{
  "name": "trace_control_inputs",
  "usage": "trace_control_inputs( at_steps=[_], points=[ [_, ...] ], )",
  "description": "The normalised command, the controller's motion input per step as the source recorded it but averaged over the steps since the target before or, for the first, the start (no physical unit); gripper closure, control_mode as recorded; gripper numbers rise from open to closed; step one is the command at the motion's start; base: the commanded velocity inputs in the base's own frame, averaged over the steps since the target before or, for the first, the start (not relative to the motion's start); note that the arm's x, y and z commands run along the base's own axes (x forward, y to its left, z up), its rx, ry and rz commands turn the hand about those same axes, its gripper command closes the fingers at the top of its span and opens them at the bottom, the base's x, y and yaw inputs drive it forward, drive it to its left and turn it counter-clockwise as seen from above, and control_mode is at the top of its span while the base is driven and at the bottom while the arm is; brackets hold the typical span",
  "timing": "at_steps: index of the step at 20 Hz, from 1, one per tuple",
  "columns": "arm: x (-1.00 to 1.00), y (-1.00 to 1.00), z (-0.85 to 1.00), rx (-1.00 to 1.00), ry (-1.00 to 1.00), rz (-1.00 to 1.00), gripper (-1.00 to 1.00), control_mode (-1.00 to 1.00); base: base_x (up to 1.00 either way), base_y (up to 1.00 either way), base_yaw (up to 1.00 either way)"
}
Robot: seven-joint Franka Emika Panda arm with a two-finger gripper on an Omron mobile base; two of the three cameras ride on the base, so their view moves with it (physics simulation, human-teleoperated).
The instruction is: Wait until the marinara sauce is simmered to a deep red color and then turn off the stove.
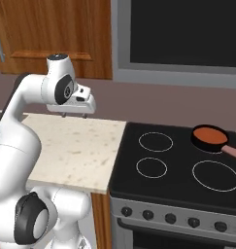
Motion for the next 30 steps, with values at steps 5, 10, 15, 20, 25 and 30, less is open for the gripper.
trace_control_inputs(
  at_steps=[5,10,15,20,25,30],
  points=[
    [0.0,0.0,0.0,0.0,0.0,0.0,-1.0,1.0,0.0,0.46,0.0],
    [0.0,0.0,0.0,0.0,0.0,0.0,-1.0,1.0,0.0,0.12,0.0],
    [0.0,0.0,0.0,0.0,0.0,0.0,-1.0,1.0,0.0,0.0,0.0],
    [0.0,0.0,0.0,0.0,0.0,0.0,-1.0,1.0,0.0,-0.04,0.0],
    [-0.03,-0.09,-0.05,0.01,0.0,-0.01,-1.0,-1.0,-0.04,-0.22,-0.01],
    [-0.34,-0.76,-0.34,0.11,0.0,-0.08,-1.0,-1.0,0.0,0.0,0.0]
  ],
)
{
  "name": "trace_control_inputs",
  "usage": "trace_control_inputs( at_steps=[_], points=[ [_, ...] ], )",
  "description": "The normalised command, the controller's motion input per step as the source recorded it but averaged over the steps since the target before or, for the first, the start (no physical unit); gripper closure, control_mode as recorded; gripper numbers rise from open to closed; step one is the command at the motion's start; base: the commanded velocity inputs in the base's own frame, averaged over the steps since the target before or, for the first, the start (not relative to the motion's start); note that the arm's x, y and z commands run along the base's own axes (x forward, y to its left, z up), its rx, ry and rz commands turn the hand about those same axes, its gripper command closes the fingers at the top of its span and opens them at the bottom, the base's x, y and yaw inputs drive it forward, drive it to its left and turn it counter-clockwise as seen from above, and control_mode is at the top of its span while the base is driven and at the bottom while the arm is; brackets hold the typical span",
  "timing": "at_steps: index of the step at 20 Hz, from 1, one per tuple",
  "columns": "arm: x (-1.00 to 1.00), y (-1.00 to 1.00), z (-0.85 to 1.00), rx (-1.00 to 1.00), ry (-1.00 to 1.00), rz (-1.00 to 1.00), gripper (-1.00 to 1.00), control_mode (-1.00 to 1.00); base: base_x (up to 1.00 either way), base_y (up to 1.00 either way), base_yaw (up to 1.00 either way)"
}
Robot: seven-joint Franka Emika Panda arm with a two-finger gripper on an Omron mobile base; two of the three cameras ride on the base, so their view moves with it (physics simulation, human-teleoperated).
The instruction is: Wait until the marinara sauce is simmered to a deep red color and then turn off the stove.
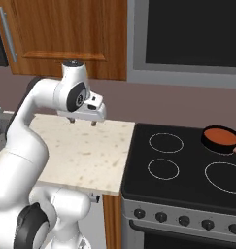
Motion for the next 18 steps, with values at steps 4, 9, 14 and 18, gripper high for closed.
trace_control_inputs(
  at_steps=[4,9,14,18],
  points=[
    [-0.48,-0.82,-0.44,0.12,0.0,-0.19,-1.0,-1.0,0.0,0.0,0.0],
    [-0.62,-0.54,-0.56,0.08,0.0,-0.25,-1.0,-1.0,0.0,0.0,0.0],
    [-0.51,-0.71,-0.39,0.12,0.0,-0.27,-1.0,-1.0,0.0,0.0,0.0],
    [-0.53,-0.77,-0.46,0.14,-0.03,-0.25,-1.0,-1.0,0.0,0.0,0.0]
  ],
)
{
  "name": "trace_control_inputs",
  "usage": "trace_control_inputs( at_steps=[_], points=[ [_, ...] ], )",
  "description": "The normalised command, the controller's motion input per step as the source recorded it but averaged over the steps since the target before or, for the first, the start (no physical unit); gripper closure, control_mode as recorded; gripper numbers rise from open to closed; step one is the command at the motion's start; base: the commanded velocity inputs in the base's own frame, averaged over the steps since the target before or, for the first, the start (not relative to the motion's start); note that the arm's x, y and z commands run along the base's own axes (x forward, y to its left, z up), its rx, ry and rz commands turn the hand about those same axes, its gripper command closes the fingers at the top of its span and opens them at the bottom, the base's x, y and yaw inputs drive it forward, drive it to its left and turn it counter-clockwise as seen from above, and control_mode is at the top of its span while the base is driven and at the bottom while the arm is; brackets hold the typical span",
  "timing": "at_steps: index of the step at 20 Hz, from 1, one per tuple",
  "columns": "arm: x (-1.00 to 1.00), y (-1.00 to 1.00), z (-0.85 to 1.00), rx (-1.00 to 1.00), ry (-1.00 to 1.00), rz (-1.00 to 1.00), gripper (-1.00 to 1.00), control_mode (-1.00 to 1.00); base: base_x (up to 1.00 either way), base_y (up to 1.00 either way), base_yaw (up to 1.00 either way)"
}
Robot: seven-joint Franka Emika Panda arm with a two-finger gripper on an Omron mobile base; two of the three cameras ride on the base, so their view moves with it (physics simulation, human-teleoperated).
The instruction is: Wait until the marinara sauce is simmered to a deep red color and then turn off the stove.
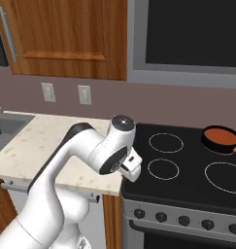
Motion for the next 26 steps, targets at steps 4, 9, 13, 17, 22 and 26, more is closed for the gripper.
trace_control_inputs(
  at_steps=[4,9,13,17,22,26],
  points=[
    [-0.51,-0.67,-0.25,0.18,-0.02,-0.21,-1.0,-1.0,0.0,0.0,0.0],
    [-0.13,-0.54,-0.25,0.15,-0.01,-0.11,-1.0,-1.0,0.0,0.0,0.0],
    [-0.1,-0.54,-0.22,0.15,0.0,-0.15,-1.0,-1.0,0.0,0.0,0.0],
    [-0.03,-0.41,-0.19,0.11,0.0,-0.14,-1.0,-1.0,0.0,0.0,0.0],
    [-0.01,-0.39,-0.15,0.1,0.0,-0.15,-1.0,-1.0,0.0,0.0,0.0],
    [-0.09,-0.29,-0.18,0.11,-0.06,-0.12,-1.0,-1.0,0.0,0.0,0.0]
  ],
)
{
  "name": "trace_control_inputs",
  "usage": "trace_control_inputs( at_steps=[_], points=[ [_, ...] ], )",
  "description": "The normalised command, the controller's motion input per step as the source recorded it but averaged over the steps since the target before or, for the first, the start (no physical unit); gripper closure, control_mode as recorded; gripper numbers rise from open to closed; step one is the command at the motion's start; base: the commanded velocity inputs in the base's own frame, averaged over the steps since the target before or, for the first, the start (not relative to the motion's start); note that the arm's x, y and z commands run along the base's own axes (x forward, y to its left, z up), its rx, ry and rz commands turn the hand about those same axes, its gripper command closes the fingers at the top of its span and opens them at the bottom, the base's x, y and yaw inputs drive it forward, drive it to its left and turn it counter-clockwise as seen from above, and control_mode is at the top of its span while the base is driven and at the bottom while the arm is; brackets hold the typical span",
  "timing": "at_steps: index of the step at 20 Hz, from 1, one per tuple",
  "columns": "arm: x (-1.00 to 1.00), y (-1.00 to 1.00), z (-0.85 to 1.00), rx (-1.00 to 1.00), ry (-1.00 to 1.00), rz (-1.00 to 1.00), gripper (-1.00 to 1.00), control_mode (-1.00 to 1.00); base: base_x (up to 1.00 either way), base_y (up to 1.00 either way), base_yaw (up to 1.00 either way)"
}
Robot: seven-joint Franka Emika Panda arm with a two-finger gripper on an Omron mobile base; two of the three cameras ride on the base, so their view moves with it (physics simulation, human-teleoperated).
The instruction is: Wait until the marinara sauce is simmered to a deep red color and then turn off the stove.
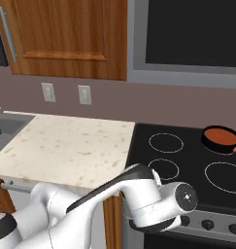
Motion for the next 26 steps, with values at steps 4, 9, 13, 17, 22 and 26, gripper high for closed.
trace_control_inputs(
  at_steps=[4,9,13,17,22,26],
  points=[
    [-0.2,-0.16,-0.25,0.05,-0.18,-0.04,-1.0,-1.0,0.0,0.0,0.0],
    [-0.35,-0.31,-0.35,-0.04,-0.35,0.01,-1.0,-1.0,0.0,0.0,0.0],
    [-0.25,-0.31,-0.25,-0.22,-0.3,0.02,-1.0,-1.0,0.0,0.0,0.0],
    [-0.14,-0.2,-0.1,-0.31,-0.27,0.02,-1.0,-1.0,0.0,0.0,0.0],
    [-0.05,-0.06,-0.04,-0.4,-0.19,0.02,-1.0,-1.0,0.0,0.0,0.0],
    [0.0,0.0,-0.07,-0.42,-0.12,0.02,-1.0,-1.0,0.0,0.0,0.0]
  ],
)
